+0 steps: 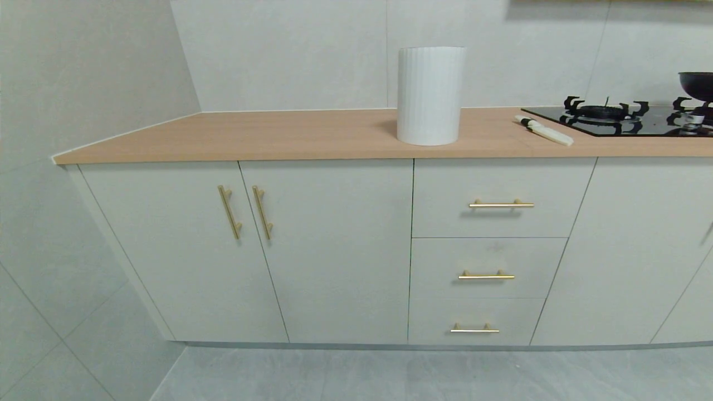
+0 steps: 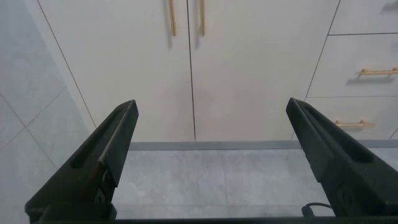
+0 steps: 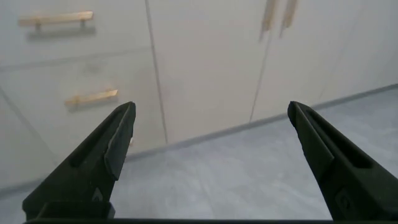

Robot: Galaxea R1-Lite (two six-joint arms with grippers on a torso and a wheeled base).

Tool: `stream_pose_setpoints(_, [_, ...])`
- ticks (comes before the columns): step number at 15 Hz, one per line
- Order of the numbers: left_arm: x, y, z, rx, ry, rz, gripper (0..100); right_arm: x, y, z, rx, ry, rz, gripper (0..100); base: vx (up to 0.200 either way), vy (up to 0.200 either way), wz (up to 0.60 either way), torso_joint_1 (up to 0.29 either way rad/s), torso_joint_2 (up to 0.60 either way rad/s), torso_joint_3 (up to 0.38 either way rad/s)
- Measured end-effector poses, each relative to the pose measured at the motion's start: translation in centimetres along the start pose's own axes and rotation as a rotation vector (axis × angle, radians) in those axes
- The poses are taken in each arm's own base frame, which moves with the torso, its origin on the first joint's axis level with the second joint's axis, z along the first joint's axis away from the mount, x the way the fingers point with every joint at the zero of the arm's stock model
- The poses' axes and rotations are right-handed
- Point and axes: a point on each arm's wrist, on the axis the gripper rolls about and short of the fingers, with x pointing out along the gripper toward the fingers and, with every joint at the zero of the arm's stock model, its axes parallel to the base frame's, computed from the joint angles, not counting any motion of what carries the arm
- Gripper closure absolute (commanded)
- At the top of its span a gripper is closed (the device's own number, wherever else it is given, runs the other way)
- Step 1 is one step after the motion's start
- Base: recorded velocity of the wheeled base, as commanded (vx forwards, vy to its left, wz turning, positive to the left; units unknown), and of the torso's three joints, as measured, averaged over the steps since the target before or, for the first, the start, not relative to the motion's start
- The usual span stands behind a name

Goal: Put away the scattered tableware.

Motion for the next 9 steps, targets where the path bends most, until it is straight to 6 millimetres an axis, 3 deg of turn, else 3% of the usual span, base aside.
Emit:
stream_pose_setpoints(3, [0.0, 0.0, 0.0, 0.000, 0.000, 0.000, 0, 0.0, 0.4, -2.8, 0.034, -0.057, 0.093, 0, 0.000, 0.000, 0.00, 0.000, 0.00, 0.000])
stream_pose_setpoints(5, [0.0, 0.0, 0.0, 0.001, 0.000, 0.000, 0, 0.4, 1.1, -4.4, 0.059, -0.082, 0.265, 0, 0.000, 0.000, 0.00, 0.000, 0.00, 0.000])
stream_pose_setpoints(9, [0.0, 0.0, 0.0, 0.000, 0.000, 0.000, 0, 0.5, 1.4, -5.6, 0.043, -0.036, 0.370, 0, 0.000, 0.000, 0.00, 0.000, 0.00, 0.000])
